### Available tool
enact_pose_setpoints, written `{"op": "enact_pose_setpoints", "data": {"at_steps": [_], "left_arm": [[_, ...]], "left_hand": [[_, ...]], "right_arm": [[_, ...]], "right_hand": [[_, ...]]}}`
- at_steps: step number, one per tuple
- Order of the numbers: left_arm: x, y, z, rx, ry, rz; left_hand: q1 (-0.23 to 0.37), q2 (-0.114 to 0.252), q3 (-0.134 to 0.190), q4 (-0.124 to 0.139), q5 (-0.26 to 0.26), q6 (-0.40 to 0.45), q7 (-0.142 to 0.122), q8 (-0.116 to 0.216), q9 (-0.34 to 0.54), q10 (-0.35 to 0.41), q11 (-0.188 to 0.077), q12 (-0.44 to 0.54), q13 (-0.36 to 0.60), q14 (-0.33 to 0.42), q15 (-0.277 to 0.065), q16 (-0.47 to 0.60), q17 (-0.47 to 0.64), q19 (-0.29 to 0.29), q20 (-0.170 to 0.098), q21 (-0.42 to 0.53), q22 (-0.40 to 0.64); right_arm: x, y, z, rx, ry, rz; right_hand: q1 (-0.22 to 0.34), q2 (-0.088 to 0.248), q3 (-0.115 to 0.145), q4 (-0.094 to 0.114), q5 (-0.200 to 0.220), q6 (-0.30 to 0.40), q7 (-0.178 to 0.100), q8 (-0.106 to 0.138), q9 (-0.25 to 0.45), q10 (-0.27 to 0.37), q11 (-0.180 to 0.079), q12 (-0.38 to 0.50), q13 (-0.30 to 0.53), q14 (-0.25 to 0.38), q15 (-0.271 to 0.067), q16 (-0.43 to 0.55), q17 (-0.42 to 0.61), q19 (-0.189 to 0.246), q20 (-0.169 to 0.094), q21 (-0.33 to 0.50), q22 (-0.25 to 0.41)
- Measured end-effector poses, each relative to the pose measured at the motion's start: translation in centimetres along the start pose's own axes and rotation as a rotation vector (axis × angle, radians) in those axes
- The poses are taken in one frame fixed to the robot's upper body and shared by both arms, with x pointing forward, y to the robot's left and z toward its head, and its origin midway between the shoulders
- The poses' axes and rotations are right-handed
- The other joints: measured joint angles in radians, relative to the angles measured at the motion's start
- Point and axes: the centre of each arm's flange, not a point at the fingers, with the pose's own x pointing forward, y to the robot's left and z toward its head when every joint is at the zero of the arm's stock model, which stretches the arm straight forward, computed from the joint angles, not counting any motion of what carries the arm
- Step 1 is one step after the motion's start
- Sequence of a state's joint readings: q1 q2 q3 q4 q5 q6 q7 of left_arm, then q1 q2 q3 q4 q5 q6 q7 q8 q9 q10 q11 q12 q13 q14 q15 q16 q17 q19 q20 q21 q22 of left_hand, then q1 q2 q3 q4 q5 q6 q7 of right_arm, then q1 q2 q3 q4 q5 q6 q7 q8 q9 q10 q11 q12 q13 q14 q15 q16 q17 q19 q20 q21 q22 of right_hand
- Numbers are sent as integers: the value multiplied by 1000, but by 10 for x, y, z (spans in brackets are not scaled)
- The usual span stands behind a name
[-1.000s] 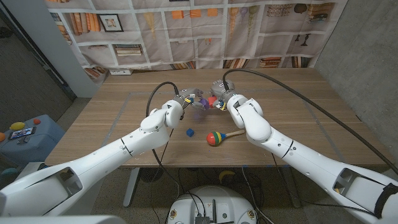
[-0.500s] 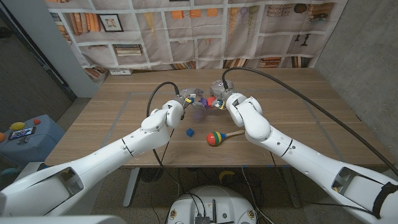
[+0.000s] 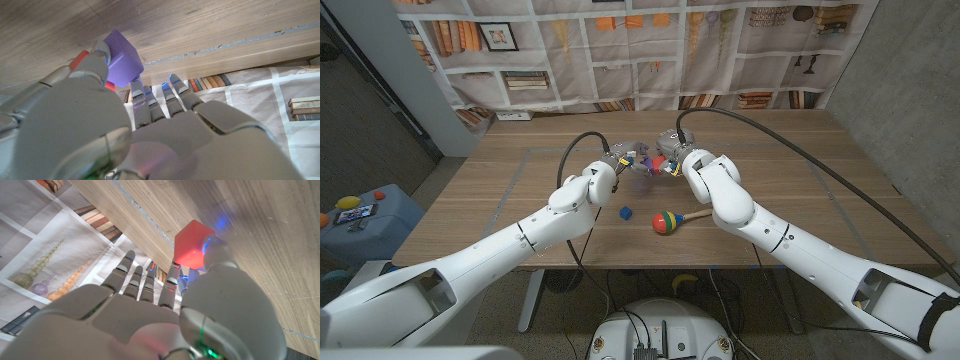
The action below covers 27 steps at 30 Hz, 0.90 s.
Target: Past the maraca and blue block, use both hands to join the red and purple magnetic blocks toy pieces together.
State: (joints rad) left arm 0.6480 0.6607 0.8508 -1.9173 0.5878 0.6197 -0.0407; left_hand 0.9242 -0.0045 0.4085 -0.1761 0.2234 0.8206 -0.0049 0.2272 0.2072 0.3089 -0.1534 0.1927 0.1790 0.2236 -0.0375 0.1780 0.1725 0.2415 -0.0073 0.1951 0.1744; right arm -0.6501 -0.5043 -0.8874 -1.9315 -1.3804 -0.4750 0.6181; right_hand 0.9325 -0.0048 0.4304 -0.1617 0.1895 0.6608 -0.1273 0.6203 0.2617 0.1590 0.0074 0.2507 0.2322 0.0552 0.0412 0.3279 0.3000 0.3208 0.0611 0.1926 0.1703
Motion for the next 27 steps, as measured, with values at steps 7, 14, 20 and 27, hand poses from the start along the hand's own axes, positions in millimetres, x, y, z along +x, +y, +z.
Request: {"op": "enact_pose_setpoints", "data": {"at_steps": [7, 14, 20, 27], "left_arm": [[0, 0, 1, 0, -4, 0], [0, 0, 0, 1, -4, 1], [0, 0, 0, -1, -5, 1], [1, 0, -1, -4, -4, -1]], "left_hand": [[7, 7, -1, -2, 0, 0, 0, 0, 0, 0, 0, 0, 0, 0, 0, 0, 0, 0, 0, 0, 0], [5, 8, -1, -2, 0, 0, 0, -2, 0, 0, 0, 0, 0, 0, 0, 0, 0, 0, 0, 0, 0], [5, 8, -2, -2, 0, 0, 0, -5, -1, 0, 0, 0, 0, 0, 0, 0, 0, 0, 0, 0, 0], [5, 8, -4, -1, 4, 0, 0, -4, -1, 0, 0, 0, 0, 0, 0, 0, 0, 0, 0, 0, 0]], "right_arm": [[-1, -1, 1, -1, 0, 5], [-1, -1, 3, -10, 2, 14], [-1, -2, 3, -15, 6, 22], [-1, -2, 3, -19, 13, 33]], "right_hand": [[0, 0, -16, -1, 0, -17, -16, 5, -6, -15, 15, -14, 0, -7, 14, -7, 0, -14, 14, 0, 0], [6, -7, -28, 0, -1, -81, 3, -11, -10, -36, 28, -23, 3, -21, 28, -15, 0, -25, 25, -5, 0], [-6, -19, -36, 0, -8, -139, 20, -31, -15, -60, 41, -30, 3, -32, 40, -22, 0, -33, 33, -5, 0], [-14, -27, -41, 5, -8, -214, 42, -57, -16, -89, 51, -38, 8, -44, 52, -30, 3, -49, 34, -5, 0]]}}
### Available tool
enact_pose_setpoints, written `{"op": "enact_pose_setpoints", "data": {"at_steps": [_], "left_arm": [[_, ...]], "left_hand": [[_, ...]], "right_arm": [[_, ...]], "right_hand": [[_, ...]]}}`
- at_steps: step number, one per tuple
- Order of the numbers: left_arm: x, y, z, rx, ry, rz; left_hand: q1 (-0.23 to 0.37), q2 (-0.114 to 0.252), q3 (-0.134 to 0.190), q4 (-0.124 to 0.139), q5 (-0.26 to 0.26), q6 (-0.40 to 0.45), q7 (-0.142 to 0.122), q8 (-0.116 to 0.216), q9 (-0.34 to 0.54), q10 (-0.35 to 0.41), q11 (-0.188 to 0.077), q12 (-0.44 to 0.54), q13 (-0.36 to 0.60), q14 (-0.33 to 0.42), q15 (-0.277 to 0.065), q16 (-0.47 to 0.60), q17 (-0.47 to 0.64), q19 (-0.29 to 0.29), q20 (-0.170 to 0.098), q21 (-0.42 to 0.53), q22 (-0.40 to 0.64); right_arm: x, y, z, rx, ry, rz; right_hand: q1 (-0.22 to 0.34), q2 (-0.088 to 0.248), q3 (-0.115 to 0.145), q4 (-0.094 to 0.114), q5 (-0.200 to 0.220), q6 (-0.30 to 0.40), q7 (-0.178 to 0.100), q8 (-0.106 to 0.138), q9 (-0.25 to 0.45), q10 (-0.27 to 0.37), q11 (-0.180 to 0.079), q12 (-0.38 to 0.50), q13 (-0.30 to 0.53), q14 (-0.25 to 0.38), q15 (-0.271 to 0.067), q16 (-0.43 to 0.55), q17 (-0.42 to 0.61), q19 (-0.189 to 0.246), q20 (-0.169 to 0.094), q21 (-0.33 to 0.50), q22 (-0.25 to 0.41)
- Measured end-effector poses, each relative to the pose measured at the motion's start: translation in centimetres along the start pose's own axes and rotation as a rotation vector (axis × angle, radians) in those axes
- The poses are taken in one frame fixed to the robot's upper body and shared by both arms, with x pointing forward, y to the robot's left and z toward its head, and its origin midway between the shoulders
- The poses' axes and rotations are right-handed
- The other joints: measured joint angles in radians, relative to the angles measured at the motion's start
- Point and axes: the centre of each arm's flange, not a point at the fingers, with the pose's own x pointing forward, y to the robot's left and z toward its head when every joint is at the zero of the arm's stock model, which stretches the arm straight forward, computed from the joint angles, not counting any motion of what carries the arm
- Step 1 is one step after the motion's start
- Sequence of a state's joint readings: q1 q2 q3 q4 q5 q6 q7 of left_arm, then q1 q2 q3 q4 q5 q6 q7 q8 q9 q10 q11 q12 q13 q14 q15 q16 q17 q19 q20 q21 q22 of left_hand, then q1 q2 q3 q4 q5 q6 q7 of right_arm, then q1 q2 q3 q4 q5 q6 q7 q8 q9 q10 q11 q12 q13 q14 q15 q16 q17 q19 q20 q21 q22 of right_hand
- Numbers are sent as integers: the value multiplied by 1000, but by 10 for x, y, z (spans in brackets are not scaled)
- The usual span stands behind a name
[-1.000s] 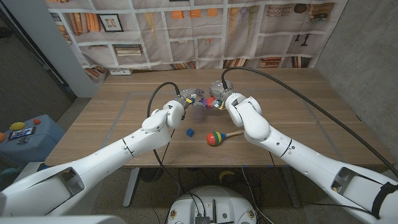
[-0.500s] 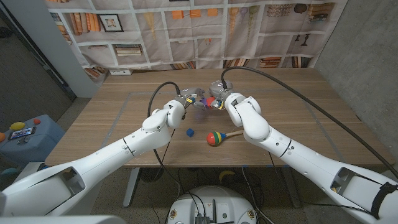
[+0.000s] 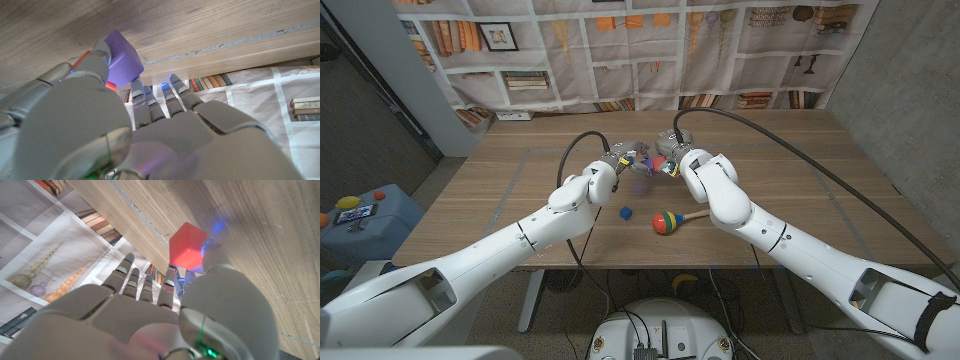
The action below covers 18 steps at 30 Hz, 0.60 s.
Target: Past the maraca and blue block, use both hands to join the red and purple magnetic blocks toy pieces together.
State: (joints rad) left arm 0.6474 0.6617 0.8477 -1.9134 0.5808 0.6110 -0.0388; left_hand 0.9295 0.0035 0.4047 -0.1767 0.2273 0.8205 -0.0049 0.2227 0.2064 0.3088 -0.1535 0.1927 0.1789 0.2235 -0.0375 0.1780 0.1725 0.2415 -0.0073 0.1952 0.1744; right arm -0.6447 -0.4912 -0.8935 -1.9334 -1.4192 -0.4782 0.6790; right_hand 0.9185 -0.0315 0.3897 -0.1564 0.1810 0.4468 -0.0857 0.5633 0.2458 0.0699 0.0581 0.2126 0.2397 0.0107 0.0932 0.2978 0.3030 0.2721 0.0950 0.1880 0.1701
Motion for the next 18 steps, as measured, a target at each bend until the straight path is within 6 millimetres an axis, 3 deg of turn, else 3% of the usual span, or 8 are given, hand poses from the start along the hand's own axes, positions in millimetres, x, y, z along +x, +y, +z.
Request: {"op": "enact_pose_setpoints", "data": {"at_steps": [10, 12, 18], "left_arm": [[1, -1, -3, 0, 5, -3], [1, -1, -3, 0, 6, -3], [2, -1, -4, -2, 9, -4]], "left_hand": [[0, 0, -3, 3, 0, 0, 0, 0, 0, 0, 0, 0, 0, 0, 0, 0, 0, 4, 4, 0, 0], [0, 0, -3, 3, 0, 0, 0, 0, 1, 0, 0, 0, 0, 0, 0, 0, 0, 4, 4, 0, 0], [0, 0, -3, 3, 0, 0, 0, -1, 5, 0, 0, 0, 0, 0, 0, 0, 0, 4, 4, 0, 0]], "right_arm": [[2, 0, -2, -3, 10, 15], [2, 0, -2, -3, 11, 17], [4, 0, -4, -5, 15, 27]], "right_hand": [[-1, -1, -8, -1, 0, -101, 26, -35, 0, -40, 17, -9, 4, -22, 14, -17, 2, -16, 9, 0, 0], [-14, -14, -9, 0, 0, -119, 30, -39, 0, -47, 23, -13, 4, -26, 18, -18, 2, -19, 5, 0, 0], [-14, -14, -17, 0, 0, -214, 54, -78, 3, -84, 39, -13, 9, -47, 28, -31, 1, -32, 18, 0, 0]]}}
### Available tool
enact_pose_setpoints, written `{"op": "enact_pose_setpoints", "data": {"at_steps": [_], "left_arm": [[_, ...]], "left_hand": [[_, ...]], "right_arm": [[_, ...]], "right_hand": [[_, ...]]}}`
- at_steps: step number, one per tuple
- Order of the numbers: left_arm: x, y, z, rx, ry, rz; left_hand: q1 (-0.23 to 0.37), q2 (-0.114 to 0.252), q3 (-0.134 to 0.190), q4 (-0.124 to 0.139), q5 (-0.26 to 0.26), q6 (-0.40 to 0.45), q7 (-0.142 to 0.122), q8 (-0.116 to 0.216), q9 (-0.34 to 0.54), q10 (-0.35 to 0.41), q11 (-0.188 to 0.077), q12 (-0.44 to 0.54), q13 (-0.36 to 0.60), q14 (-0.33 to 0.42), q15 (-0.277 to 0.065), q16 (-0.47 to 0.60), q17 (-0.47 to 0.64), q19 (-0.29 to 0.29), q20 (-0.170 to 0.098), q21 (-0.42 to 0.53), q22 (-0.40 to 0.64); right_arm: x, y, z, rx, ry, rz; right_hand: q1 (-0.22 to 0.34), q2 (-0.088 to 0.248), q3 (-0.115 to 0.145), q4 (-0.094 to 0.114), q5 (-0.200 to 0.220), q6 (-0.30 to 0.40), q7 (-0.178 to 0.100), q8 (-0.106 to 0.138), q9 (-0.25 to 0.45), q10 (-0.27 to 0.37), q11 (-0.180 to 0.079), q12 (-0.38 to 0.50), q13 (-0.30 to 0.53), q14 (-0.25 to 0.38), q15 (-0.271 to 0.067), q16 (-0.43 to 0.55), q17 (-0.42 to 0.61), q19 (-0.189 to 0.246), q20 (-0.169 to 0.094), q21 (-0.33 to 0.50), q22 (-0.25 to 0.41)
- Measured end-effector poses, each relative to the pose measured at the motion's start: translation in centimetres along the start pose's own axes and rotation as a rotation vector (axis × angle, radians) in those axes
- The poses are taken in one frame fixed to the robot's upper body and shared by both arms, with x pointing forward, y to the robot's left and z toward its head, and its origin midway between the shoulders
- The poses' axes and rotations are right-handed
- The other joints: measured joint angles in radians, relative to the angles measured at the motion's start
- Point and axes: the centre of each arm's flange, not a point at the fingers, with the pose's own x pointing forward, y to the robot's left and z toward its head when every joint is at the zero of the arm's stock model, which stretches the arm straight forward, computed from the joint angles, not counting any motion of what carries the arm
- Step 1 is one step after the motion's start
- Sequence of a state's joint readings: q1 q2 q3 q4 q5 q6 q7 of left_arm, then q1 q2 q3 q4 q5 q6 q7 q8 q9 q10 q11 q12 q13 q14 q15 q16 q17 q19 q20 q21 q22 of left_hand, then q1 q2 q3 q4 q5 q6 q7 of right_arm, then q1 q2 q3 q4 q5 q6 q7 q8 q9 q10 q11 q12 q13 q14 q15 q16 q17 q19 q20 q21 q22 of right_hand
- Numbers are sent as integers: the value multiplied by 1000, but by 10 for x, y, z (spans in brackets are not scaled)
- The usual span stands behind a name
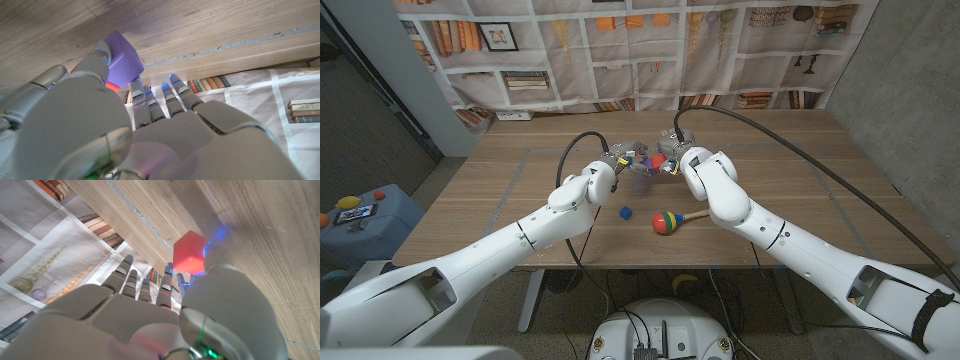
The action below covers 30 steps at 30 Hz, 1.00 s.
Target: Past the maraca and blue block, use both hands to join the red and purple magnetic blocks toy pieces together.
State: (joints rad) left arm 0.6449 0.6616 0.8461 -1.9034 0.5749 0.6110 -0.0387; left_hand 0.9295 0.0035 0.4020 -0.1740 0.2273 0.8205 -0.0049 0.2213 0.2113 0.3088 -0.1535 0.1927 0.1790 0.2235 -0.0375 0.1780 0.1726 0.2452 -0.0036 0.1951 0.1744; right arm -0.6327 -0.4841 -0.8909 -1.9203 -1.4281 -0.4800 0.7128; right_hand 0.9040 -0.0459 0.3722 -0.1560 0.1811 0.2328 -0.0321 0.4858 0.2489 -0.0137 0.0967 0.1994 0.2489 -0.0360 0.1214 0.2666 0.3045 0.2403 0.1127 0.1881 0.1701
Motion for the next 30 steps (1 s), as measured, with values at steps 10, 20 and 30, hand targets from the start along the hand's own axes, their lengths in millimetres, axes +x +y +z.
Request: {"op": "enact_pose_setpoints", "data": {"at_steps": [10, 20, 30], "left_arm": [[2, 1, -2, -1, 4, -3], [3, 2, -3, 7, 5, -25], [1, 11, -4, 32, 12, -40]], "left_hand": [[0, 0, 0, 0, 0, 0, 0, -2, 2, 0, 0, 0, 0, 0, 0, 0, 0, 0, 0, 0, 0], [0, 0, 0, 0, 0, 0, 0, -2, 2, 0, 0, 0, 0, 0, 0, 0, 0, 0, 0, 0, 0], [0, 0, 0, 0, -1, 0, 0, -3, 1, 0, 0, 0, 0, 0, 0, 0, 0, 0, 0, 0, 0]], "right_arm": [[3, 0, -2, -3, 3, 15], [6, -2, -8, -3, 4, 45], [9, -1, -24, 31, -3, 80]], "right_hand": [[-11, -11, -7, 7, 1, -90, 11, -38, 0, -43, 14, -4, 0, -31, 20, -16, 0, -31, 9, 0, 0], [-37, -21, -22, 14, 11, -174, 27, -79, 0, -91, 27, -3, 5, -66, 38, -32, 0, -63, 27, -7, 0], [-81, -28, -33, 25, 20, -217, 32, -109, -3, -114, 39, -3, 5, -91, 56, -44, 0, -87, 30, -7, 0]]}}
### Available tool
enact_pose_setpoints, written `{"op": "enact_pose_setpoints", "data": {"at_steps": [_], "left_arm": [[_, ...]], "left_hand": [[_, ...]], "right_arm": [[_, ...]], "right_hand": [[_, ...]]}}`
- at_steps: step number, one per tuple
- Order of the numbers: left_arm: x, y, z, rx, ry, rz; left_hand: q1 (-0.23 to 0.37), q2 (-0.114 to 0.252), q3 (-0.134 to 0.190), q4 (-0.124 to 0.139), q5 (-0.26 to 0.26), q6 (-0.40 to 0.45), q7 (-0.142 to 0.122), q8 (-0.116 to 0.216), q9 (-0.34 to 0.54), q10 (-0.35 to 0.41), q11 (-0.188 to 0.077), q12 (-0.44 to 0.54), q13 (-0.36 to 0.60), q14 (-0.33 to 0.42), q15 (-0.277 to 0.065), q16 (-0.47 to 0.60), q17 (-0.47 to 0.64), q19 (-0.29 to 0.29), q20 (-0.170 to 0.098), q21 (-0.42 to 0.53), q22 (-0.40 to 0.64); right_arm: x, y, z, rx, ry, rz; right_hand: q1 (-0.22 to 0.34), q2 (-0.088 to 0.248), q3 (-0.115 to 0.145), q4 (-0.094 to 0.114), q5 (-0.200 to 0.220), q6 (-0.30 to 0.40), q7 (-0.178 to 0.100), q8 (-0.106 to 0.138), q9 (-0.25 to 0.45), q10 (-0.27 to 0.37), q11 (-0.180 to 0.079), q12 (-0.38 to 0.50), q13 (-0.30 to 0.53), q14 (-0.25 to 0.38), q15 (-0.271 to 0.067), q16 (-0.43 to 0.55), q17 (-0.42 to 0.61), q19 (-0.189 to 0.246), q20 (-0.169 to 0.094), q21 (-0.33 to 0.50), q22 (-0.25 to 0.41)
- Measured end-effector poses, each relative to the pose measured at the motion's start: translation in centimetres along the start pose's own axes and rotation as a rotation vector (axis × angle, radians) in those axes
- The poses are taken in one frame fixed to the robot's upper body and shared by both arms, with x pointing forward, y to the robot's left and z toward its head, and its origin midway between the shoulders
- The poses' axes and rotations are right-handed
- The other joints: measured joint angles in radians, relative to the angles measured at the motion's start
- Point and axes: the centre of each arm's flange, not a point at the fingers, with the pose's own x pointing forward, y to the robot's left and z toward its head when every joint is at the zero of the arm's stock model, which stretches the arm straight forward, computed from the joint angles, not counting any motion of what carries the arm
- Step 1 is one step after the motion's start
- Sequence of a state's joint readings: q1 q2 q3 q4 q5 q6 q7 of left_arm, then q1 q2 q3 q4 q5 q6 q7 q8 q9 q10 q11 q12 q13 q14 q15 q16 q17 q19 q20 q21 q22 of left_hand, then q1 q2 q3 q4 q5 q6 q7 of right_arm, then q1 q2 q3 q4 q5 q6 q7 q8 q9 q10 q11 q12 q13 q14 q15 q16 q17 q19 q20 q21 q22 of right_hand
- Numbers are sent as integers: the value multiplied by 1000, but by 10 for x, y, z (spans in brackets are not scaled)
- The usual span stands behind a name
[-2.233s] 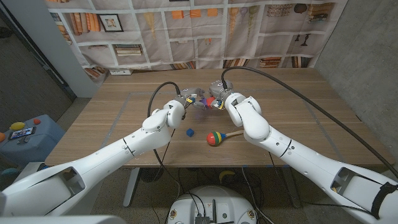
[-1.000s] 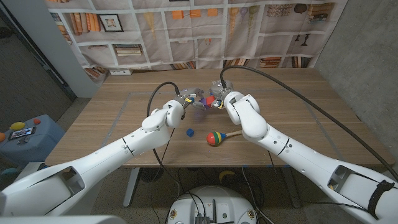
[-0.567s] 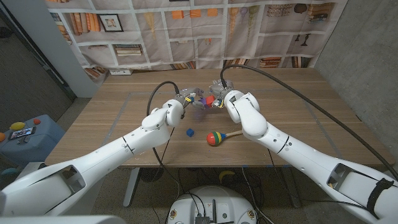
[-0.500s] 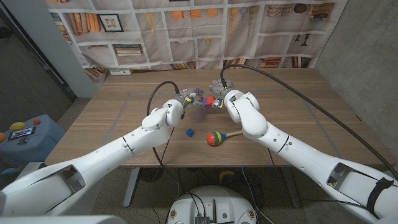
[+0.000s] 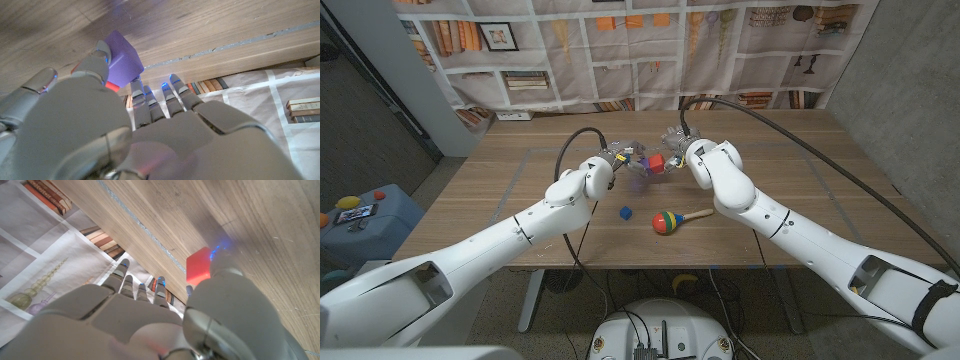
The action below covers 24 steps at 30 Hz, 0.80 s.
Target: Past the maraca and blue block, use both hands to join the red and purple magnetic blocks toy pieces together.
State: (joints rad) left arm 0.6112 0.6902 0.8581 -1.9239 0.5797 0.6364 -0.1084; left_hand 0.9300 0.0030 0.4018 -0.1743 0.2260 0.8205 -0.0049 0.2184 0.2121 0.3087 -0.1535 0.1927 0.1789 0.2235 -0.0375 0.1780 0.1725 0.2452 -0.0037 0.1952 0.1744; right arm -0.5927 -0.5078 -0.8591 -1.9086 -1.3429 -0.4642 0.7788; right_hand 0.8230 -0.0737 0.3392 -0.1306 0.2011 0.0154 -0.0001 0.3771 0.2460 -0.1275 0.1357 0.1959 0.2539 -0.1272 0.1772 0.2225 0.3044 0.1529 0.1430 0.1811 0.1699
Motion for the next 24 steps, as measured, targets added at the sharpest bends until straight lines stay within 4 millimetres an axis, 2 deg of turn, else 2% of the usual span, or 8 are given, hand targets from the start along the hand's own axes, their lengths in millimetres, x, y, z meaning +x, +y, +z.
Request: {"op": "enact_pose_setpoints", "data": {"at_steps": [3, 11, 21, 24], "left_arm": [[0, 3, -1, 7, 1, -1], [-1, 12, -3, 49, 7, -30], [-2, 26, -6, 115, 19, -61], [-1, 29, -7, 130, 22, -68]], "left_hand": [[0, 0, 0, 0, 1, 0, 0, -3, 0, 0, 0, 0, 0, 0, 0, 0, 0, 0, 0, 0, 0], [1, -1, -4, 4, 5, 0, 0, -7, -1, 0, 0, 0, 0, 0, 0, 0, 0, 0, 0, 0, 0], [10, 3, -6, 3, 5, 0, 0, -7, -1, 0, 0, 0, 0, 0, 0, 0, 0, 0, 0, 0, 0], [10, 3, -6, 3, 5, 0, 0, -7, -1, 0, 0, 0, 0, 0, 0, 0, 0, 0, 0, 0, 0]], "right_arm": [[0, 1, 1, 13, -13, 9], [1, 0, -18, 67, -23, 15], [2, 4, -36, 162, -31, 15], [2, 6, -41, 190, -32, 14]], "right_hand": [[-10, 11, -4, 4, 0, -5, 5, -4, 0, 0, 0, 0, 0, 0, 0, -2, 0, -4, 4, 0, 0], [-19, 2, -8, 8, 0, -5, 5, -8, -5, 0, 0, 2, 0, 0, 0, -2, 0, -5, 5, 0, 0], [-43, 25, -16, 16, 0, -5, 5, -8, -5, 0, 0, 12, 0, 1, -1, -2, 5, -1, 1, 4, 0], [-48, 20, -16, 16, 0, -5, 6, -11, -8, 4, -4, 12, 0, 4, -4, 4, 5, -1, 1, 4, 0]]}}
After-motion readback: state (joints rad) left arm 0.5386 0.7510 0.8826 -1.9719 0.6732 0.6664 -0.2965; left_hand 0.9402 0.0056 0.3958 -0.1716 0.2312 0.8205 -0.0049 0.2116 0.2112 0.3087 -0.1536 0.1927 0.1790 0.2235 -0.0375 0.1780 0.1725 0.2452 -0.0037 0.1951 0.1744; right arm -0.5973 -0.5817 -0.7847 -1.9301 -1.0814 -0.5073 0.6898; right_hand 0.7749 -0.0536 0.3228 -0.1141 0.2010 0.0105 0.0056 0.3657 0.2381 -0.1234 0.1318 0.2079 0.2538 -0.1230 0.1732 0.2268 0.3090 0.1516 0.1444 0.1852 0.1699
